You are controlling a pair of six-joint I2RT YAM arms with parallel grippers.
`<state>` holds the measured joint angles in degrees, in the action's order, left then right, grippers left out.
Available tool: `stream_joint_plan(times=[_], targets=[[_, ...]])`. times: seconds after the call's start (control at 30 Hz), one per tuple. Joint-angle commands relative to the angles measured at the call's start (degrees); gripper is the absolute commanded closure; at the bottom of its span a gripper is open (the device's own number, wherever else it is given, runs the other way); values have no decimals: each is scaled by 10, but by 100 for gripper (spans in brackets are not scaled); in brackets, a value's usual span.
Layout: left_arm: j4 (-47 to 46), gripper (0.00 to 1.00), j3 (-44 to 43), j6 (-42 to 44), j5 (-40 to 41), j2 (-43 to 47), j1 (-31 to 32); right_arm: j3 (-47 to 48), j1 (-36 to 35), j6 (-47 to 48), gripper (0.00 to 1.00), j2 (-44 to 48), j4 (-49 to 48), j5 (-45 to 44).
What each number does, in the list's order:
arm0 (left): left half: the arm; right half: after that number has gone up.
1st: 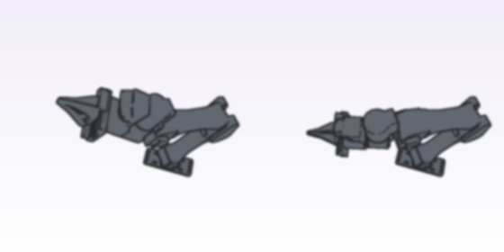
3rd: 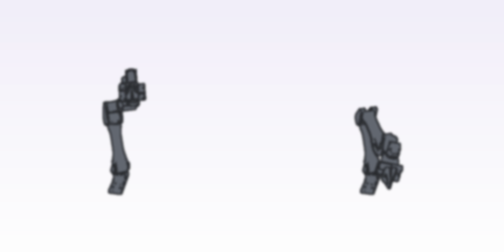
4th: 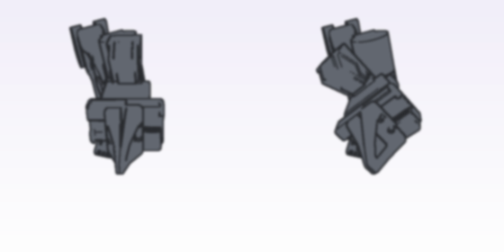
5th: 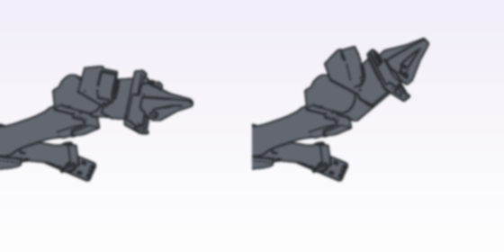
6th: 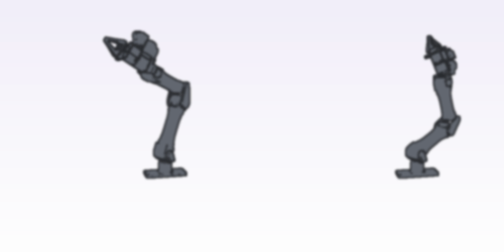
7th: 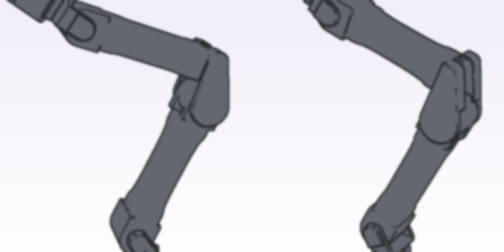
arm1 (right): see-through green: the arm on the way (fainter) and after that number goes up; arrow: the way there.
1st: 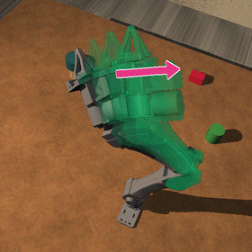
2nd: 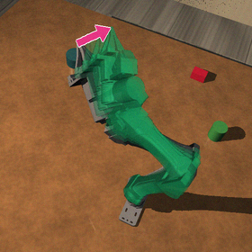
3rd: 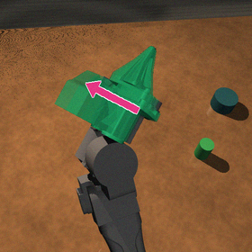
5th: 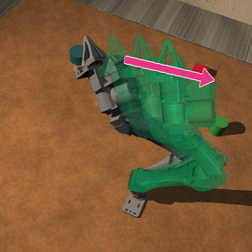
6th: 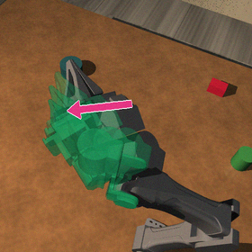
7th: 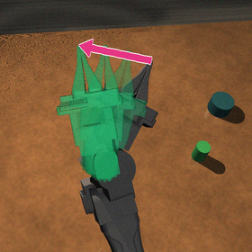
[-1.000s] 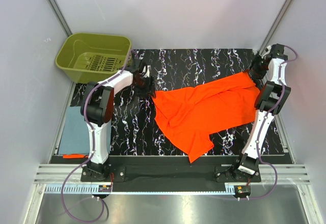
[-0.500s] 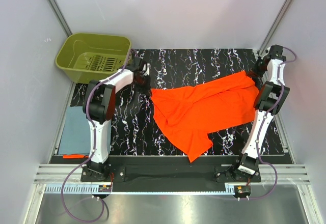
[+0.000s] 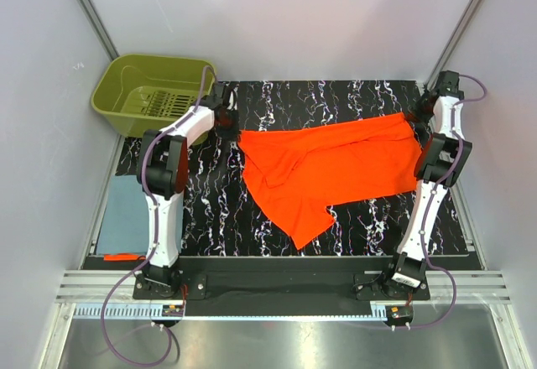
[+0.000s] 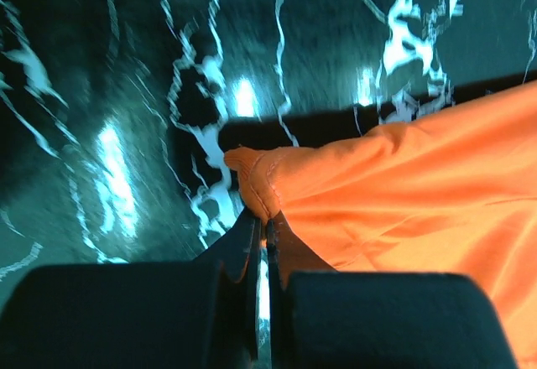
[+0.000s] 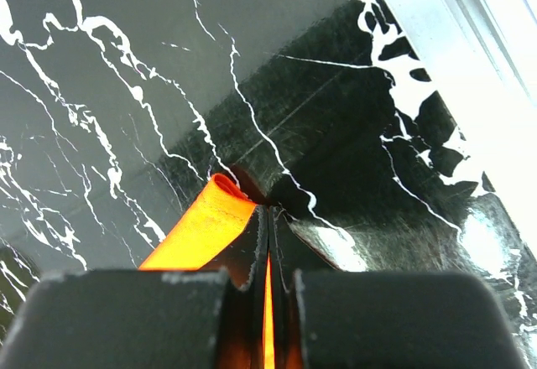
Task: Fold and stack the t-shirts
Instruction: Fold the tshirt
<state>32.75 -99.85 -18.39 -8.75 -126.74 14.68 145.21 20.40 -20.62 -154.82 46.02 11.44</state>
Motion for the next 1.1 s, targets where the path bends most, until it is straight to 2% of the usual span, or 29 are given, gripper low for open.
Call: stream_joint_plan(times=[0.0,0.07,0.1,0.13,0.17,0.2,0.23,0.27,0.3,0.33,0.37,0.5,0.63,0.77,0.8,0.87,0.9,0.93,0.97,1.07], targets=[[-23,100,-34,9,43,-10,-11,1,-2,-19,100,-8,-30,-34],[-24,100,-35,9,47,-8,-11,2,-2,-15,100,-8,-30,-24],[-23,84,-36,10,46,-7,-11,3,-3,-15,98,-7,-30,-13],[-24,74,-36,14,44,-5,-11,2,-3,-14,85,-4,-30,-7],[-24,71,-36,18,38,1,-11,1,-3,-14,77,-1,-26,-2],[-24,60,-33,20,36,5,-11,-1,-4,-13,68,10,-23,-4],[-23,55,-32,24,33,10,-9,1,-5,-12,61,15,-18,-4],[-21,50,-31,25,33,26,-9,3,-5,-12,50,22,-3,-6],[-20,45,-20,25,37,37,-6,9,-7,-11,45,35,9,-18],[-19,43,-13,26,41,48,-4,11,-7,-7,40,44,20,-27],[-18,41,-6,26,44,73,-2,10,-8,-6,29,55,38,-37],[-12,36,62,21,34,147,22,-26,-10,9,16,119,70,-111],[-9,35,150,15,5,238,68,-68,-12,5,12,175,116,-164],[-13,29,239,-2,-59,318,119,-170,-43,-1,9,255,110,-127],[-15,28,251,-7,-67,329,140,-232,-52,-2,9,295,99,-83],[-32,28,285,-23,-92,344,152,-315,-86,-13,16,347,37,5],[-39,29,296,-31,-99,347,155,-406,-99,-34,22,402,9,38],[-53,30,308,-48,-105,352,155,-451,-114,-43,28,429,-49,71],[-60,32,325,-52,-108,352,153,-526,-147,-55,31,472,-74,119],[-71,35,333,-52,-122,338,153,-633,-208,-102,39,515,-152,194]])
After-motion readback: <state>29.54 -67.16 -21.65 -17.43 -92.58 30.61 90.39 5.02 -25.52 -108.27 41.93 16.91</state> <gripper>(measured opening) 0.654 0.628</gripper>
